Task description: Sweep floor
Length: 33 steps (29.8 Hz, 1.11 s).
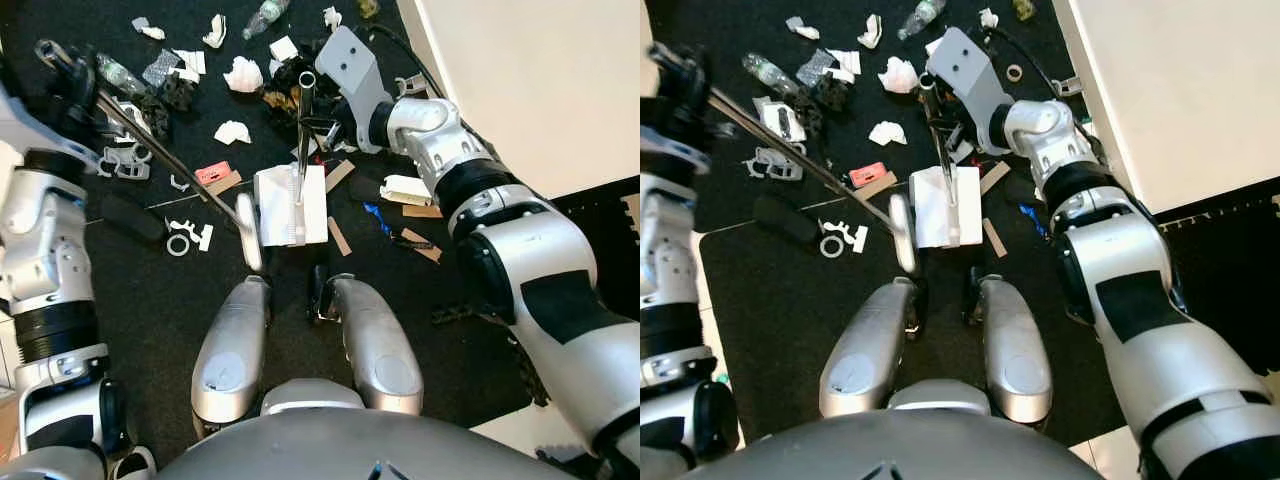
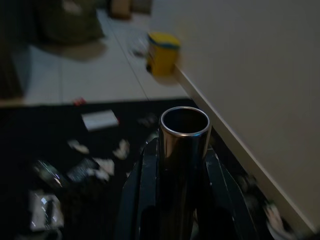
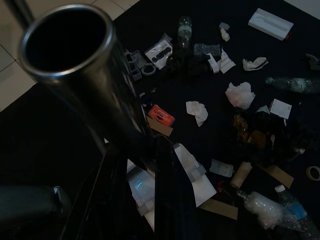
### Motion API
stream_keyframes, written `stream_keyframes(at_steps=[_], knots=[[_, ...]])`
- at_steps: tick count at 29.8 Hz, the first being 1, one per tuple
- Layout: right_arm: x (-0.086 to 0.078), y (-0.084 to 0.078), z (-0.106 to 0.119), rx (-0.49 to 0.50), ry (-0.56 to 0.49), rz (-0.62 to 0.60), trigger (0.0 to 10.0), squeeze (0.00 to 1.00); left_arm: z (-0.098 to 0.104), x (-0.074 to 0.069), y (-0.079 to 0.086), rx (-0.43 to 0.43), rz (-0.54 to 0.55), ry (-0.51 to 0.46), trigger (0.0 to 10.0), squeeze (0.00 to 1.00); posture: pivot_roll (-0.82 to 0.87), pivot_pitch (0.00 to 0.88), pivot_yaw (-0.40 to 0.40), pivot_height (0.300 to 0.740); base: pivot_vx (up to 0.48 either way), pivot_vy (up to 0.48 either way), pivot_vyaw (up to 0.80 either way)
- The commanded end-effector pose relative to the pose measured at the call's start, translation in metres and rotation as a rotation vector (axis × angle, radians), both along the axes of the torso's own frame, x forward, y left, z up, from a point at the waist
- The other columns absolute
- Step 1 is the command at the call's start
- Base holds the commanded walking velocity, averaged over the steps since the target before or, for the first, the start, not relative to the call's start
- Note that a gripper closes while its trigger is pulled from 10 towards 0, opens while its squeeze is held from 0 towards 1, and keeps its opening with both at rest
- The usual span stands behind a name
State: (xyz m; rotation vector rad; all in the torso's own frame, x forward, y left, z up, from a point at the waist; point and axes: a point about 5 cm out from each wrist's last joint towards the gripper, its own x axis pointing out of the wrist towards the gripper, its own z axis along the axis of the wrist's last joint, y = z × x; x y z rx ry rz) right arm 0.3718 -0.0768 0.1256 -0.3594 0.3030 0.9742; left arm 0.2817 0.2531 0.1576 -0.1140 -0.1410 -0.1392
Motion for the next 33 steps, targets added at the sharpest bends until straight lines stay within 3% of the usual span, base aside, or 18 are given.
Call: stream_keyframes(at_steps=[1,4,8,16,20,25,28,33], knots=[[-0.011,-0.009,-0.026,-0.040,0.118,-0.024,10.0,0.00,0.001,-0.001,-0.001,-0.020,-0.006,-0.006,10.0,0.00,0.08,0.248,-0.071,0.740,0.000,0.000,0.00],[-0.010,-0.011,-0.026,-0.041,0.117,-0.030,10.0,0.00,0.012,-0.003,0.010,-0.014,0.019,-0.013,10.0,0.00,0.08,0.247,-0.070,0.740,0.000,0.000,0.00],[-0.010,-0.011,-0.026,-0.041,0.117,-0.034,10.0,0.00,0.030,-0.004,0.022,0.090,0.029,-0.010,10.0,0.00,0.09,0.250,-0.066,0.740,0.000,0.000,0.00],[-0.012,-0.009,-0.028,-0.039,0.123,-0.030,10.0,0.00,0.045,0.000,0.024,0.208,0.006,0.045,10.0,0.00,0.10,0.252,-0.067,0.740,0.000,0.000,0.00],[-0.011,-0.008,-0.028,-0.038,0.122,-0.030,10.0,0.00,0.030,0.005,0.026,0.294,0.025,0.136,10.0,0.00,0.10,0.252,-0.067,0.740,0.000,0.000,0.00],[-0.011,-0.009,-0.027,-0.038,0.121,-0.031,10.0,0.00,0.013,0.008,0.028,0.280,0.036,0.187,10.0,0.00,0.10,0.255,-0.072,0.740,0.000,0.000,0.00],[-0.011,-0.009,-0.027,-0.039,0.122,-0.031,10.0,0.00,-0.005,0.009,0.031,0.319,0.059,0.258,10.0,0.00,0.08,0.259,-0.073,0.740,0.000,0.000,0.00],[-0.011,-0.012,-0.028,-0.043,0.123,-0.037,10.0,0.00,-0.015,0.007,0.033,0.442,0.081,0.325,10.0,0.00,0.08,0.260,-0.073,0.740,0.000,0.000,0.00]])
